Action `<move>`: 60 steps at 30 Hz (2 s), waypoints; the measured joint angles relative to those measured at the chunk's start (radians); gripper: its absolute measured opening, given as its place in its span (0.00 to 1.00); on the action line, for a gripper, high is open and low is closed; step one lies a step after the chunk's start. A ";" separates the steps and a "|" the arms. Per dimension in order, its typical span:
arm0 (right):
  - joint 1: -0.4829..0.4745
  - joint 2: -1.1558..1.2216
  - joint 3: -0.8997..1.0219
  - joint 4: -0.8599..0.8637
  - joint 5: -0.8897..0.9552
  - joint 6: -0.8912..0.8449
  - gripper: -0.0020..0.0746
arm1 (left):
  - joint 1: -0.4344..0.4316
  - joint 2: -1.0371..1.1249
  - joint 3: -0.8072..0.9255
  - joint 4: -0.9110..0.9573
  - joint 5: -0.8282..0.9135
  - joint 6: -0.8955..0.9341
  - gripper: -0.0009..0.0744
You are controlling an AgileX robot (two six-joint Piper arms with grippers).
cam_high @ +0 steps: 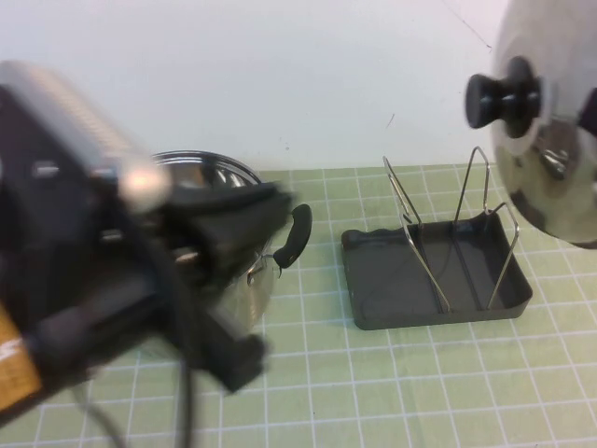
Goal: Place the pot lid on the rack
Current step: Place the pot lid on the pot rack
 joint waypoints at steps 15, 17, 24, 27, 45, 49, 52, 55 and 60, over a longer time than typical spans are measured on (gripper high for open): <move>0.242 0.410 -0.147 -0.002 -0.196 -0.348 0.10 | -0.001 -0.173 0.014 0.000 0.400 -0.001 0.01; 0.246 0.440 -0.151 -0.002 -0.215 -0.358 0.10 | -0.001 -0.174 0.023 0.002 0.400 -0.026 0.01; 0.248 0.555 -0.151 0.004 -0.256 -0.369 0.10 | -0.001 -0.174 0.062 0.002 0.396 -0.086 0.01; 0.248 0.597 -0.151 0.006 -0.258 -0.371 0.10 | -0.001 -0.174 0.062 0.002 0.386 -0.092 0.01; 0.216 0.630 -0.159 -0.017 -0.269 -0.389 0.74 | -0.001 -0.175 0.062 0.002 0.396 -0.094 0.01; 0.132 0.592 -0.159 -0.007 -0.265 -0.389 0.79 | -0.001 -0.176 0.062 0.032 0.482 -0.053 0.01; 0.067 0.542 -0.159 0.008 -0.228 -0.389 0.80 | -0.001 -0.179 0.062 0.085 0.580 -0.039 0.01; 0.022 0.475 -0.159 0.010 -0.170 -0.387 0.78 | -0.001 -0.179 0.062 0.157 0.689 -0.057 0.01; 0.001 0.358 -0.159 -0.089 -0.087 -0.353 0.45 | -0.001 -0.179 0.062 0.278 0.918 -0.143 0.01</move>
